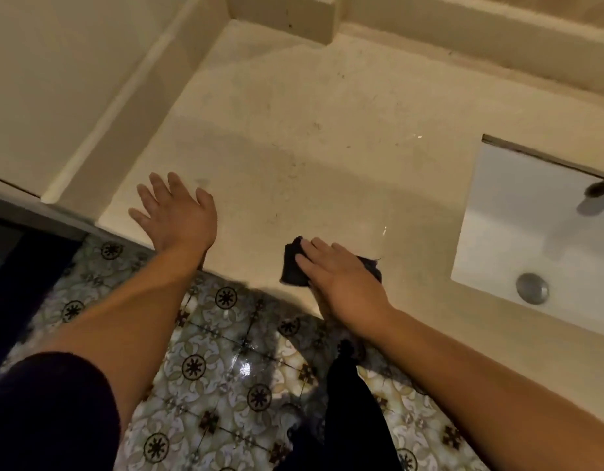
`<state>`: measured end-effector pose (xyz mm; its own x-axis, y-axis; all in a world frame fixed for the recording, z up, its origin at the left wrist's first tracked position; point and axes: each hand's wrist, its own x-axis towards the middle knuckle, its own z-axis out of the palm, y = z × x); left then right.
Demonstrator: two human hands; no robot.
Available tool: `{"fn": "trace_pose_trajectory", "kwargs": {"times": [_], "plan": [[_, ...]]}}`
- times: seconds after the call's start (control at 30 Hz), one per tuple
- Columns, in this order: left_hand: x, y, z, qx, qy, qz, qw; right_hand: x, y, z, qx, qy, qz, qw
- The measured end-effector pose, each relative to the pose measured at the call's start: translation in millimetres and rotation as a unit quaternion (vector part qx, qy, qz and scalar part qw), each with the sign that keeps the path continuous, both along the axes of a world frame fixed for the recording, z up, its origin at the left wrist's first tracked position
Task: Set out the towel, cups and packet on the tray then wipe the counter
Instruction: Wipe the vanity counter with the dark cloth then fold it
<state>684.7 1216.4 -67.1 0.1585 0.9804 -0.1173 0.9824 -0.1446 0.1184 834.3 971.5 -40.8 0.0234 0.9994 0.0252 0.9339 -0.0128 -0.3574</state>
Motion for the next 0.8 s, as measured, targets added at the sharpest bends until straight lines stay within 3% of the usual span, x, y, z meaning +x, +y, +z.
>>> {"fn": "trace_pose_trajectory", "kwargs": {"times": [0.27, 0.37, 0.4, 0.43, 0.5, 0.53, 0.57, 0.6, 0.67, 0.7, 0.8], "plan": [[-1, 3, -1, -0.007, 0.009, 0.003, 1.000, -57, -27, -1, -0.035, 0.145, -0.043, 0.988], [-1, 3, -2, -0.005, 0.014, 0.002, 1.000, -57, -28, 11, -0.011, 0.271, -0.121, 0.955], [-1, 2, -1, -0.006, 0.015, 0.002, 1.000, -55, -28, 18, -0.023, 0.359, -0.171, 0.917], [-1, 2, 0, -0.007, 0.015, 0.003, 1.000, -51, -27, 25, -0.049, 0.482, -0.227, 0.845], [0, 1, 2, -0.006, 0.017, 0.005, 1.000, -34, -23, 37, -0.086, 0.726, -0.319, 0.603], [0, 1, 3, -0.006, 0.018, 0.006, 1.000, -19, -20, 41, -0.092, 0.796, -0.344, 0.489], [0, 0, 3, -0.006, 0.018, 0.006, 1.000, 0, -18, 46, -0.085, 0.832, -0.353, 0.420], [1, 0, 3, -0.006, 0.017, 0.005, 1.000, 24, -14, 52, -0.068, 0.845, -0.359, 0.391], [0, 0, 3, -0.006, 0.015, 0.006, 1.000, 81, -1, 67, -0.004, 0.832, -0.377, 0.406], [0, 0, 3, -0.007, 0.016, 0.008, 1.000, 113, 7, 75, 0.039, 0.800, -0.398, 0.448], [-2, 2, 1, -0.005, 0.018, 0.014, 1.000, 208, 36, 91, 0.150, 0.585, -0.456, 0.653]]}}
